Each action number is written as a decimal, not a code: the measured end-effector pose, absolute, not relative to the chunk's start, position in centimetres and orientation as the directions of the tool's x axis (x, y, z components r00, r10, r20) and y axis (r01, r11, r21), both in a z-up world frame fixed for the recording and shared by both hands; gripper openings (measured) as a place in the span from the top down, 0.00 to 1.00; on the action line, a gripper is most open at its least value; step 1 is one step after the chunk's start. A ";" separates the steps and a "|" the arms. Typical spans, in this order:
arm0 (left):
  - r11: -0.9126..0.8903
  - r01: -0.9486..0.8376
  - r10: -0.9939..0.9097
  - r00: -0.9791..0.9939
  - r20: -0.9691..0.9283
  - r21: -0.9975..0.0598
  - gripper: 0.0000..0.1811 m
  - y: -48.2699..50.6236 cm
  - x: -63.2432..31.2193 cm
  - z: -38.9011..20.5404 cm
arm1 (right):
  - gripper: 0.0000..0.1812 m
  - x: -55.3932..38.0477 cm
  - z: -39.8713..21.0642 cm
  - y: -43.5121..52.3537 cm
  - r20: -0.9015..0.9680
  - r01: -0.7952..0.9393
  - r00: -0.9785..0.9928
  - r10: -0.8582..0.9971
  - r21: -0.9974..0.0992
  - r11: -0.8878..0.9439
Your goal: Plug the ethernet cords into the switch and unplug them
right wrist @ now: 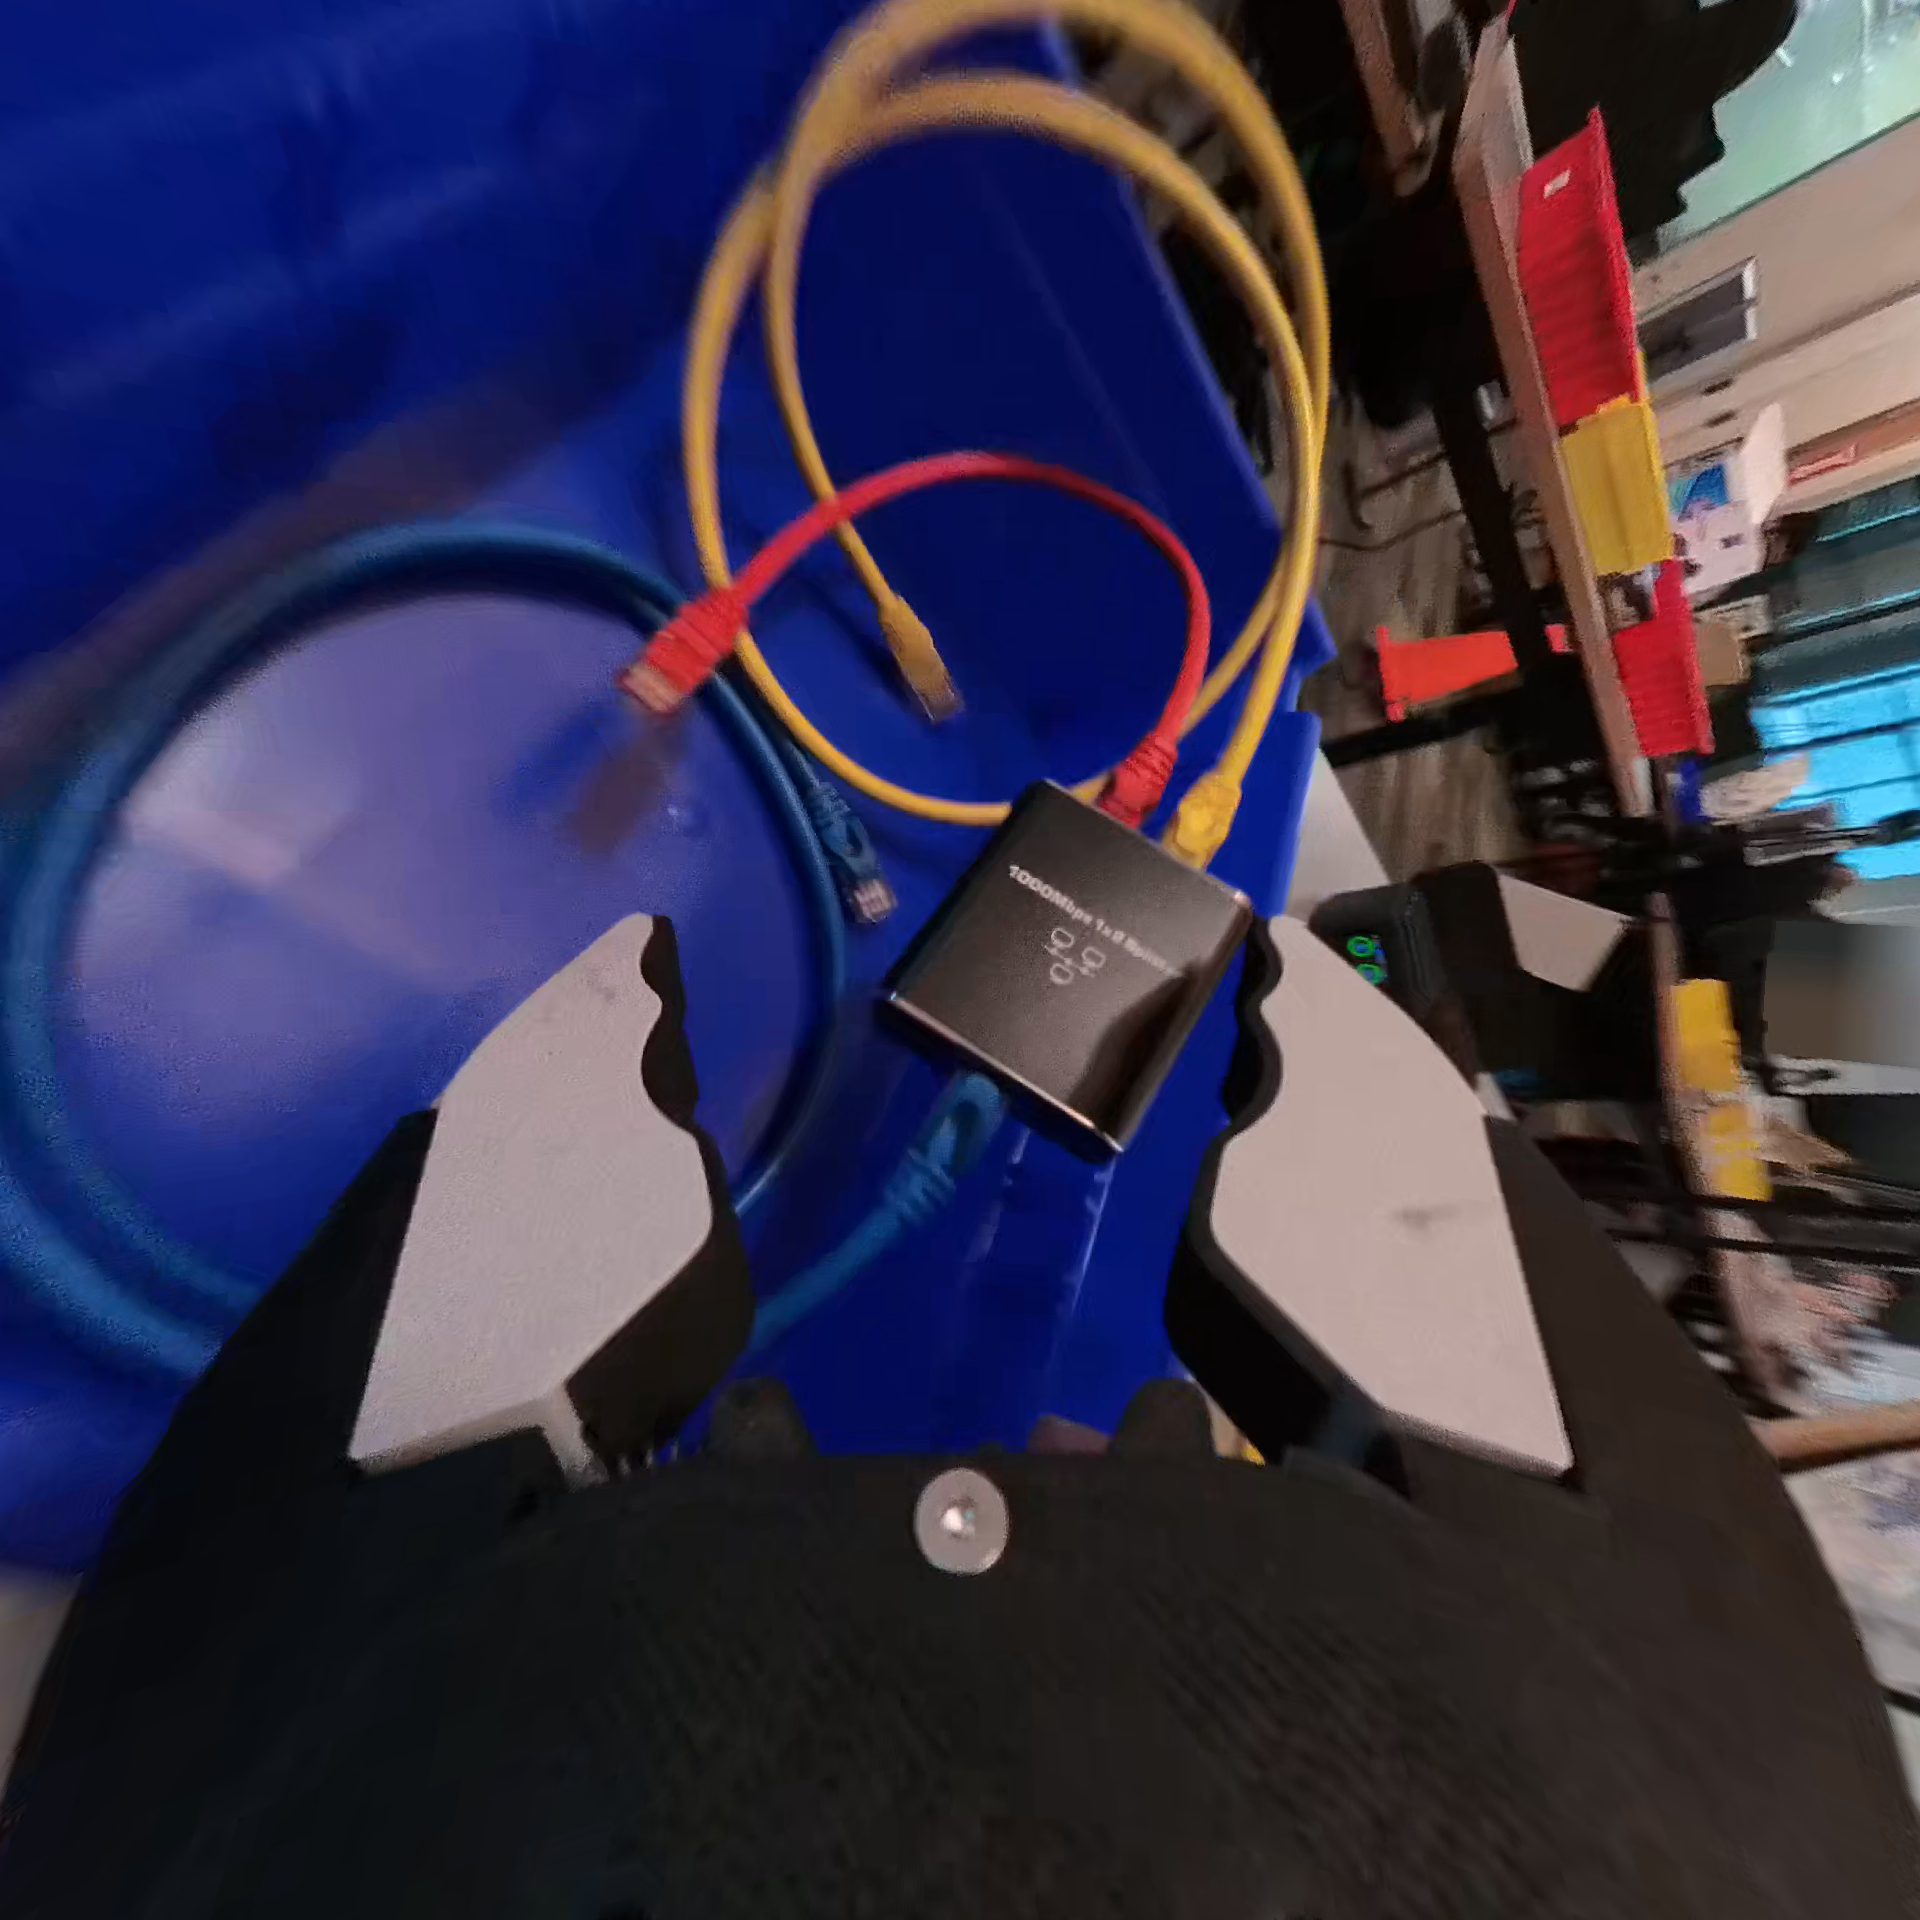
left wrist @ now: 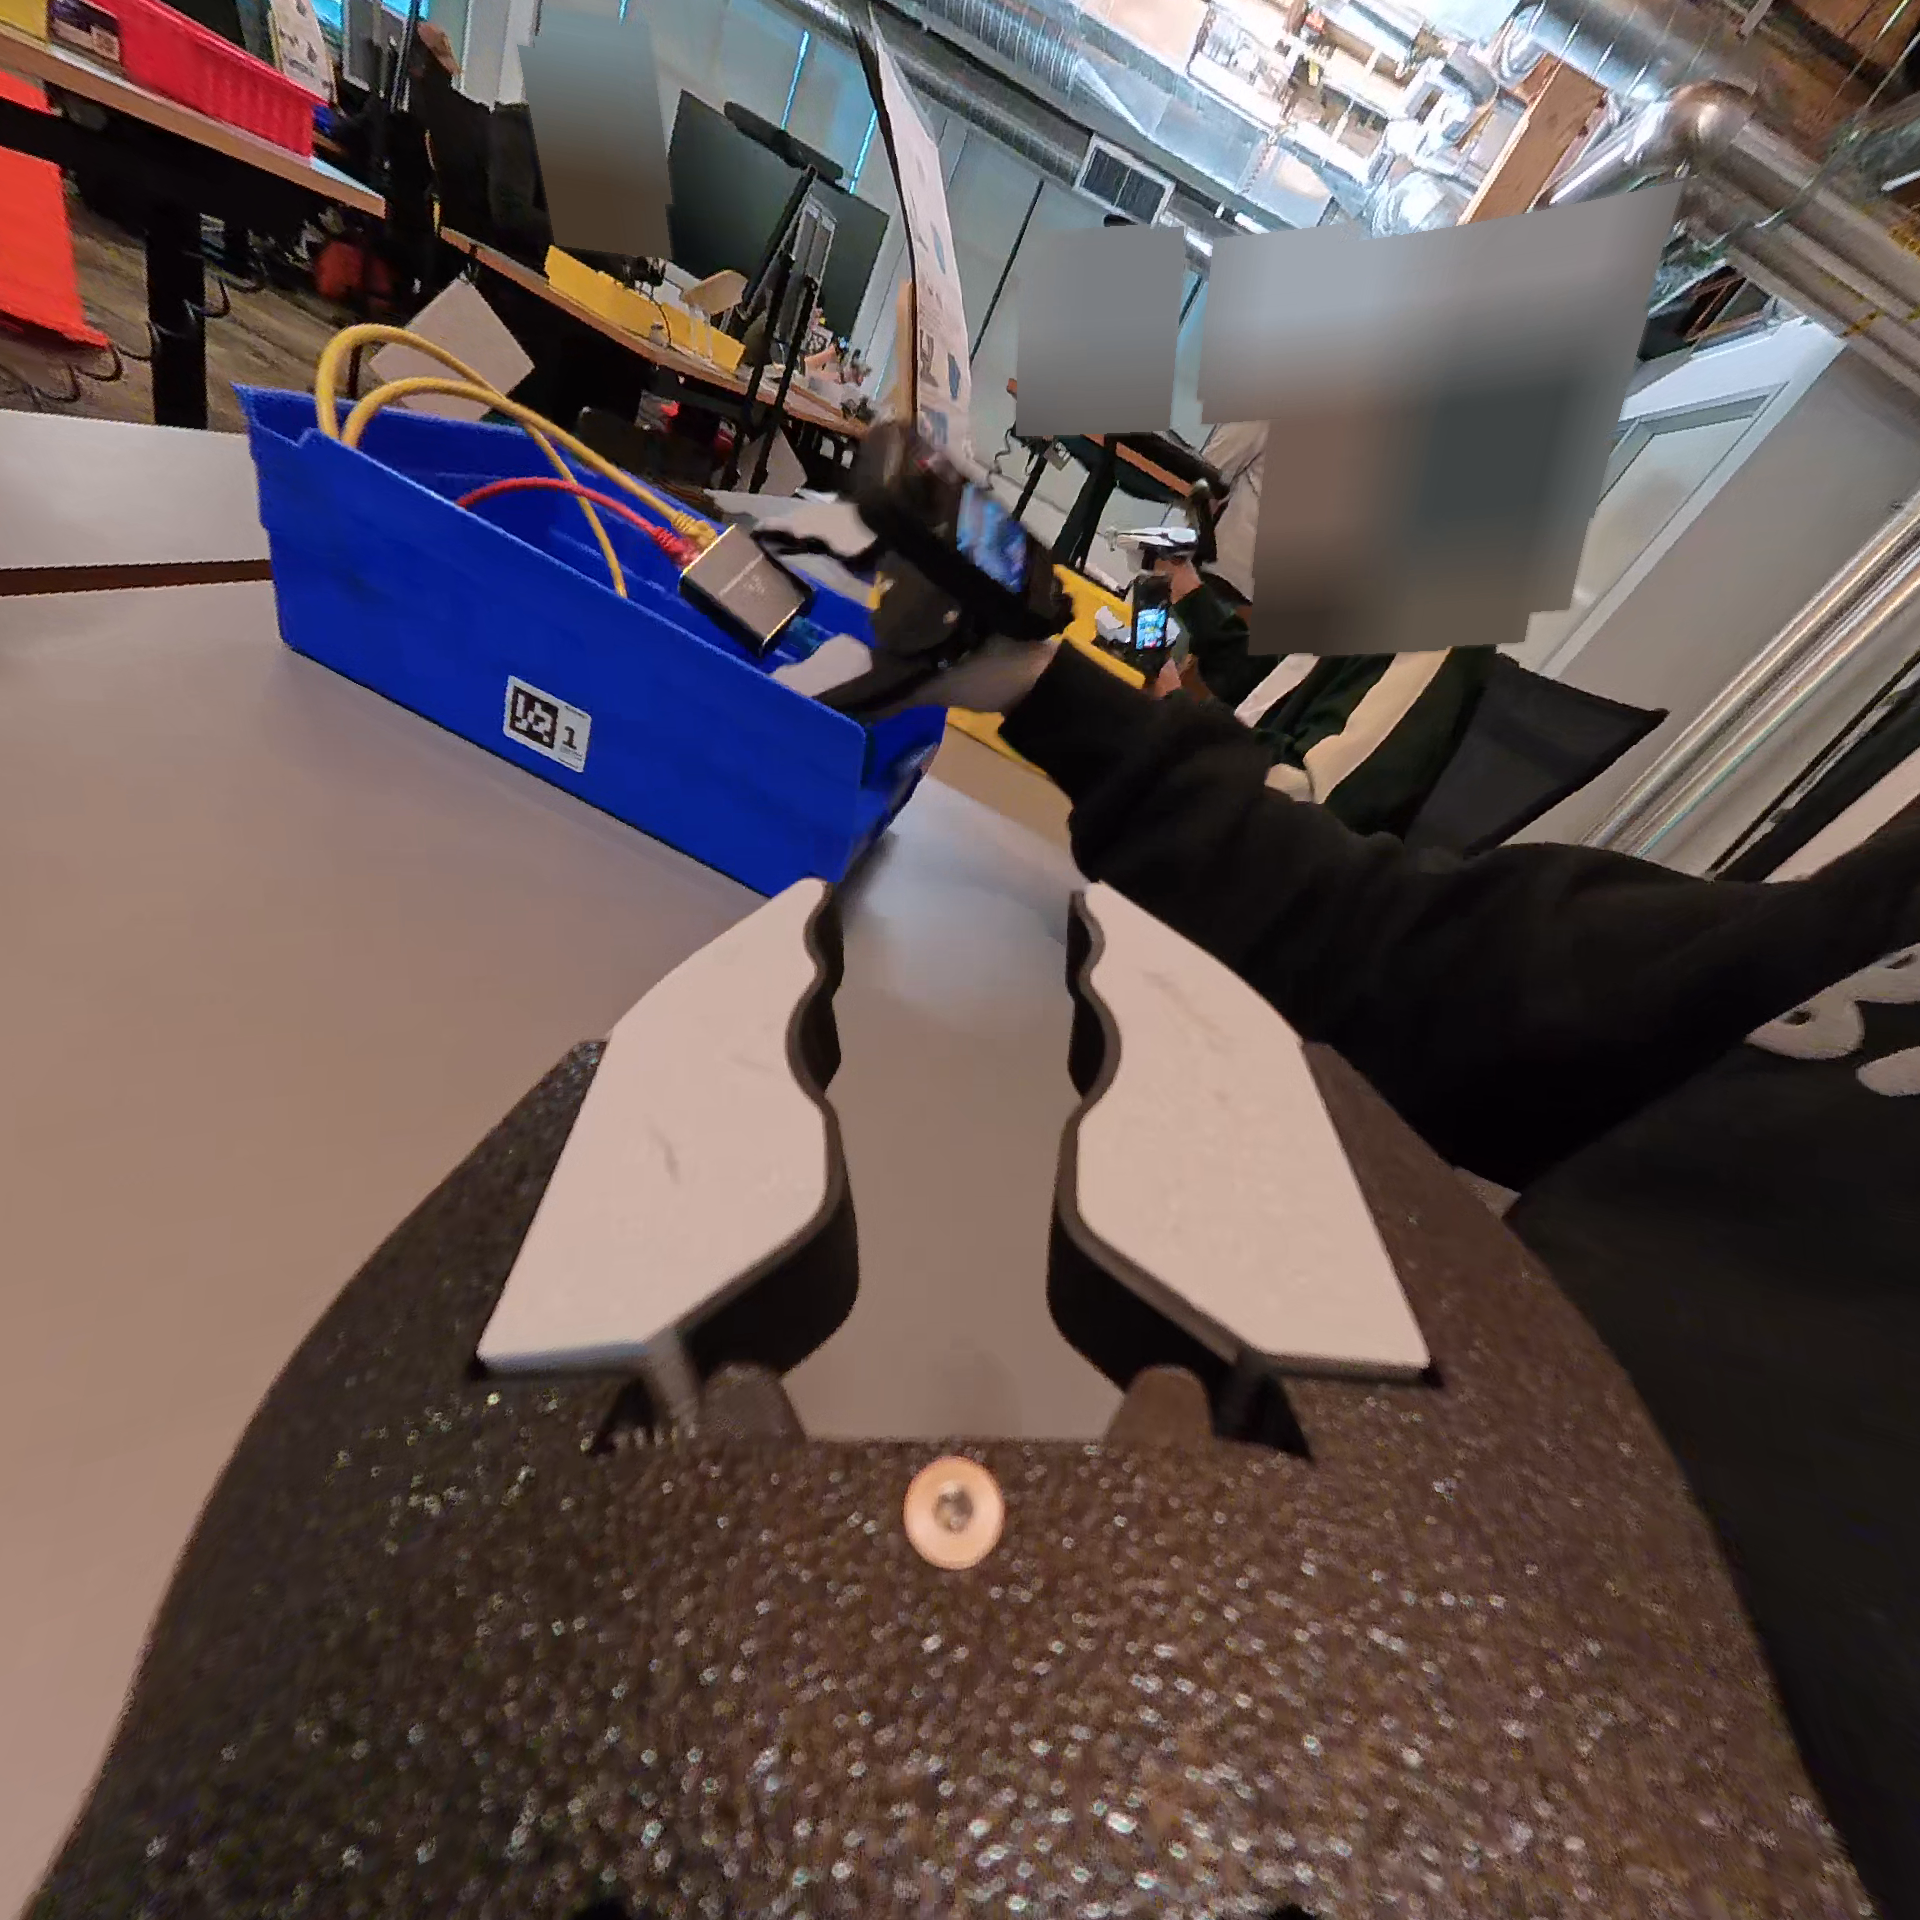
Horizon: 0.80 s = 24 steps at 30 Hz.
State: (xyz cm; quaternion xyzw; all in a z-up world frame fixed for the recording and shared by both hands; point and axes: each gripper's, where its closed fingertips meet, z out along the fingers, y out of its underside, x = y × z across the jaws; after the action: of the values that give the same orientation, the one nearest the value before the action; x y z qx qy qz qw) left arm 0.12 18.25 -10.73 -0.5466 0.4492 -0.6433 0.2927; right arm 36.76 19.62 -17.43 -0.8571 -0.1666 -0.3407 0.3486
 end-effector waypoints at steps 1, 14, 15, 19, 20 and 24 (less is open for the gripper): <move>-0.413 -0.126 -0.875 -0.219 0.431 -0.902 0.77 18.0 0.8 -11.1 | 0.44 36.0 -16.3 19.0 0.663 0.496 0.748 0.023 -0.538 -0.682; -0.162 -0.266 -0.978 0.175 0.118 -0.950 0.45 16.0 17.2 -16.4 | 0.46 32.5 -14.3 7.6 0.118 -0.042 0.878 -0.463 -0.947 -0.320; -0.190 -0.281 -0.969 0.206 0.134 -0.941 0.45 15.9 18.4 -16.7 | 0.46 32.7 -13.6 7.3 0.123 -0.028 0.873 -0.472 -0.953 -0.301; -0.233 -0.308 -0.959 0.233 0.164 -0.922 0.47 15.3 23.0 -16.9 | 0.50 32.7 -12.4 6.9 0.094 -0.027 0.877 -0.472 -0.970 -0.243; -0.226 -0.345 -0.955 0.261 0.138 -0.911 0.48 15.7 23.8 -17.5 | 0.52 32.8 -12.2 6.8 0.089 -0.028 0.870 -0.484 -0.973 -0.231; -0.198 -0.431 -0.915 0.404 0.008 -0.880 0.66 19.3 24.4 -18.8 | 0.53 31.6 -11.2 7.5 0.075 -0.017 0.885 -0.460 -0.981 -0.193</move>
State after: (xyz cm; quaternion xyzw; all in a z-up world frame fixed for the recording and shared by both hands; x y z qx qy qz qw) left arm 24.40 19.28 -18.78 -0.7205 0.4669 -0.2829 0.4276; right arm 31.63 7.52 -11.18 -0.7510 0.1590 -0.1801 0.6150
